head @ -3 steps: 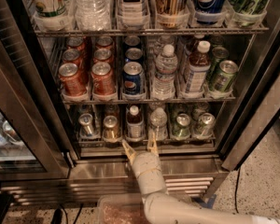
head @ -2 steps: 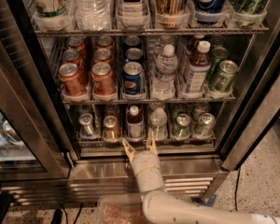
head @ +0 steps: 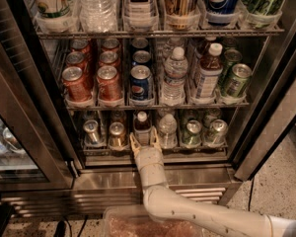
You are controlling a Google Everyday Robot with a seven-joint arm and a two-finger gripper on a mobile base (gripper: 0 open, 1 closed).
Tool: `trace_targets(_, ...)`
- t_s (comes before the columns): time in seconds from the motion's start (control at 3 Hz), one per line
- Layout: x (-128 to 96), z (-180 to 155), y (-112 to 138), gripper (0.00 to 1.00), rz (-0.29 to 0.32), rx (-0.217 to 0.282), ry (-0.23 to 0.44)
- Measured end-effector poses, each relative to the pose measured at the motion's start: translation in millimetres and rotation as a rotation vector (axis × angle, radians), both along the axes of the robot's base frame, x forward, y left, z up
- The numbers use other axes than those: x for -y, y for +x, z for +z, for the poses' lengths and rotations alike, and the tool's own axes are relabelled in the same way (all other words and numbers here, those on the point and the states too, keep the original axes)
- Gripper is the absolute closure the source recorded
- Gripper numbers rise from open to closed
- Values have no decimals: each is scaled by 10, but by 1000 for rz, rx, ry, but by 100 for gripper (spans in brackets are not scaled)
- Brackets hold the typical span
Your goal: Pick blue plastic bottle from bottom shelf of fridge
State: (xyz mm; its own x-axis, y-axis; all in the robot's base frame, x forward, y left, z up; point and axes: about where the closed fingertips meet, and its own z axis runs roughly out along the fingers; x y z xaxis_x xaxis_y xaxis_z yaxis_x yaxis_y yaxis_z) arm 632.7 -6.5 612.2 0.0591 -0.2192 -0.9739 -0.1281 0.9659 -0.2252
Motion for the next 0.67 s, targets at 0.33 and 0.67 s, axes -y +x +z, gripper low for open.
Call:
trace_targets(0.33, -27, -25, 47, 39, 0, -4, 4)
trace_targets(0.67, -45, -58, 98, 36, 1, -11, 6)
